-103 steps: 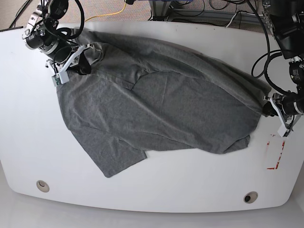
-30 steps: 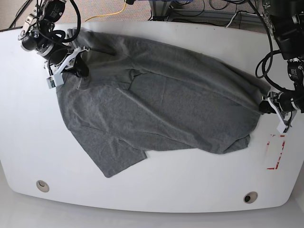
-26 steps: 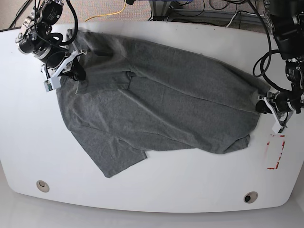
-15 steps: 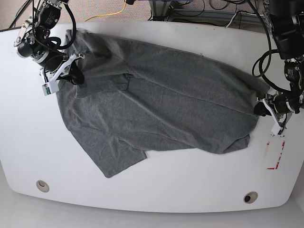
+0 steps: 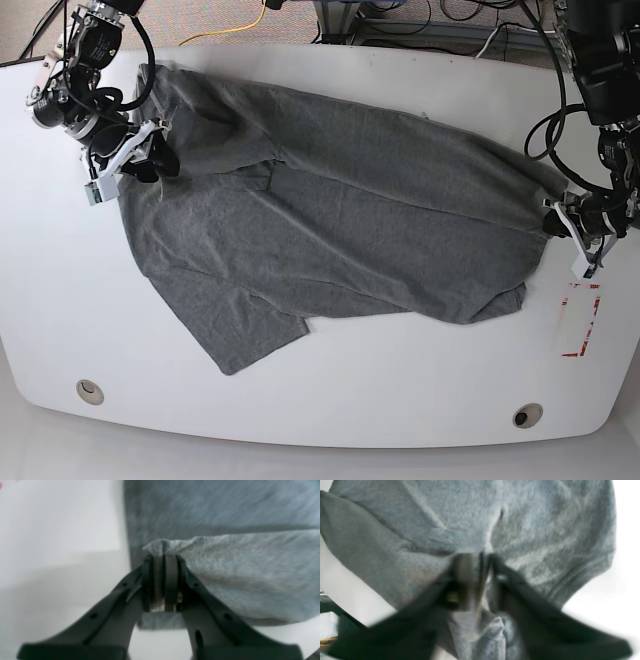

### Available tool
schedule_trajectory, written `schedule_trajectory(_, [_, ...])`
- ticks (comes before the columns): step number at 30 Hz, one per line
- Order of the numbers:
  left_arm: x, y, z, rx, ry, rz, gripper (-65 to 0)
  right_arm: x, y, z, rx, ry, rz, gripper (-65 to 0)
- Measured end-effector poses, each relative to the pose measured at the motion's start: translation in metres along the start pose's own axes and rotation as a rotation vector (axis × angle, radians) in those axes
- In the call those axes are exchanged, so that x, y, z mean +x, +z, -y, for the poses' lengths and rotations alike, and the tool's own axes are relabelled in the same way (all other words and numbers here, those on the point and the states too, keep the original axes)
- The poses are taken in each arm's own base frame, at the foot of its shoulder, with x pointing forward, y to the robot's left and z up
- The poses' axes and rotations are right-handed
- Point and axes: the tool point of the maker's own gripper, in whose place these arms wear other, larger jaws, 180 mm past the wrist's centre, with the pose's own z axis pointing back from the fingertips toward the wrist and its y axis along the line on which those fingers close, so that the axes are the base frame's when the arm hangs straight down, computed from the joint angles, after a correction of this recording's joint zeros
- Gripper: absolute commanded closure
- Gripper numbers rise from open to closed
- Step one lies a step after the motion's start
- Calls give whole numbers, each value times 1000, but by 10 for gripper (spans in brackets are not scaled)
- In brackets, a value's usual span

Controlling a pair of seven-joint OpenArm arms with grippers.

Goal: Layout the t-shirt on the table in an organized manner, then fold the t-shirt properly
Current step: 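Pull the held cloth with the right gripper away from the left gripper, then drag the shirt edge with both grippers, stretching it taut between them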

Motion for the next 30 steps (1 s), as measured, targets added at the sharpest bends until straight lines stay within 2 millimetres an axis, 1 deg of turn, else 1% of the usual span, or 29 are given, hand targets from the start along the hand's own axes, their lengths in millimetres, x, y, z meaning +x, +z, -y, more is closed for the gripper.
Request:
schedule_trajectory(2, [0,-1,-1,10,-5,-1,-71,1,0,0,0,2,3,-506])
schedule_trajectory(4, [1,-2,0,10,-7,5,-72,2,0,0,2,1,6,-580])
schedule_trajectory(6, [2,-3,2,6,-6,12,-101,-1,1,-1,3,-2,3,-642])
schedule_trajectory(7, [2,-4,2,7,-8,10,-119,-2,1,-1,5,-4,1,-650])
schedule_trajectory(13, [2,-3,1,13,-13,7,-307,-18,13,-11,-7,26,-38,-650])
schedule_trajectory(15, [2,-2,0,14,-13,8,-343,-23,18,-15,-10,36,-50,-650])
schedule_trajectory(18, [3,-2,-1,16,-12,9,-346,-32,27,-13,-25,14,-53,-650])
schedule_trajectory(22, [2,-1,-2,19,-12,8,-350,-45,46,9,-125,-37,-57,-650])
schedule_trajectory(25, [3,-1,-2,19,-11,9,-350,-62,55,24,-202,-55,-108,-650])
schedule_trajectory(27, [5,0,-2,19,-12,15,-350,-72,58,31,-239,-62,-148,-650])
schedule_trajectory(30, [12,2,-5,25,-10,30,-350,-80,57,35,-251,-78,-167,-650])
